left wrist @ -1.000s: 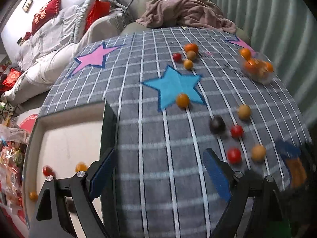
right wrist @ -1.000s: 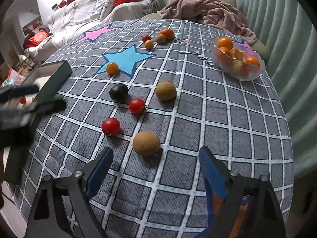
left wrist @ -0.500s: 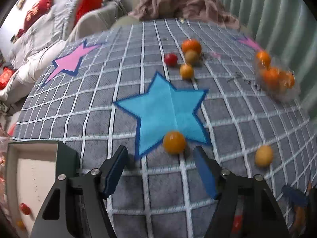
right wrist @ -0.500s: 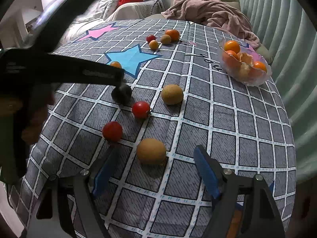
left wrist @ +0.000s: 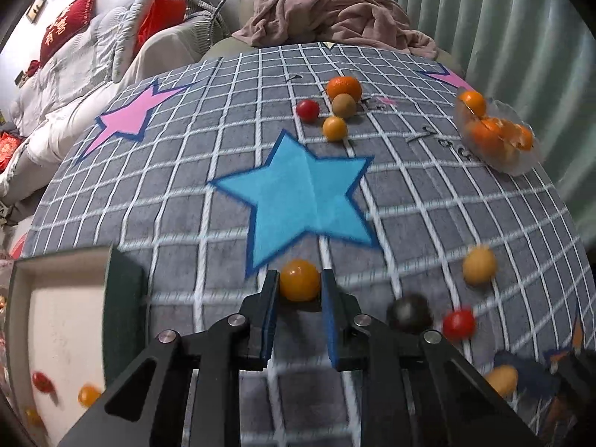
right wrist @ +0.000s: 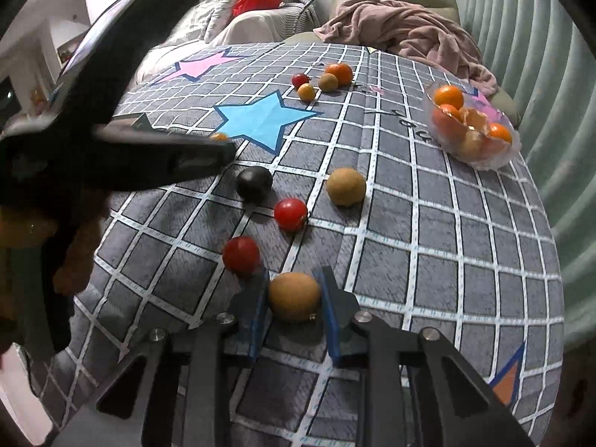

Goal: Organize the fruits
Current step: 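Grasp an orange cherry tomato with the left tool while the right tool grasps a tan round fruit, then carry both fruits into the white tray and open both tools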

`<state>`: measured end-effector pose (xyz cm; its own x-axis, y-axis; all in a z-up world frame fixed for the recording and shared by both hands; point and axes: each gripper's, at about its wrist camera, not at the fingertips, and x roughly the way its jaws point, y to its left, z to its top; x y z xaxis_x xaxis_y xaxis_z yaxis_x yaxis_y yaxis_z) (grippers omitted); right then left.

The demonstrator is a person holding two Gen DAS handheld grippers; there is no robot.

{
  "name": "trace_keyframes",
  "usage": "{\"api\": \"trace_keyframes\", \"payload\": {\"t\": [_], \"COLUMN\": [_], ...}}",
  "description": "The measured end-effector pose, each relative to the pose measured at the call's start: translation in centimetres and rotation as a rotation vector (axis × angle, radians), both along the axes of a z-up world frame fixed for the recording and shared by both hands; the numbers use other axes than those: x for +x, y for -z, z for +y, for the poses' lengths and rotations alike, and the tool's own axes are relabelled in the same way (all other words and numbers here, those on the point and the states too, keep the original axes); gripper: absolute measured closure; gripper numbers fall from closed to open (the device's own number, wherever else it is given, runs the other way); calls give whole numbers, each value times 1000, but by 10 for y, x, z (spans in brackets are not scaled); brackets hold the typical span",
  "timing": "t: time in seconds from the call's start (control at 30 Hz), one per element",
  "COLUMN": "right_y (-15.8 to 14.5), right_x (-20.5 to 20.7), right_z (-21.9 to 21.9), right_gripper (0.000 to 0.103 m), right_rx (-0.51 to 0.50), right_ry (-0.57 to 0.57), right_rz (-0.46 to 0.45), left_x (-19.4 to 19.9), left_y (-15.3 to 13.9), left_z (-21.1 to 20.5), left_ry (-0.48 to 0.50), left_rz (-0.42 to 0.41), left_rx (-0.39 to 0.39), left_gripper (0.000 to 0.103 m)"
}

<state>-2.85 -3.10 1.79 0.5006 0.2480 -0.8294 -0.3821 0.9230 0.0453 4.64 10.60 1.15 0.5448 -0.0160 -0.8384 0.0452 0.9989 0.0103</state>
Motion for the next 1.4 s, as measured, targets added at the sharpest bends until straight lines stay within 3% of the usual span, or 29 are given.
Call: {"api": "trace_keyframes", "payload": {"t": [0.57,1.1,1.4], "right_y": [-4,-35,-59], "right_x": [-53,-78,-84], "right_z": [-14,4,39], "right_gripper": [74,74,74], "right_rx": [83,119,116], "right_ry": [38,10,-56], "right_rz": [61,59,30], "left_x": [-126,-177,-194], "left_y": [-2,-30,-50], "left_z": [23,45,75], "left_ry": [-22,-39,-80], "left_rz": [18,-15,-63], "left_rx": [-88,-173,-179], "left_gripper": [80,80,80]}}
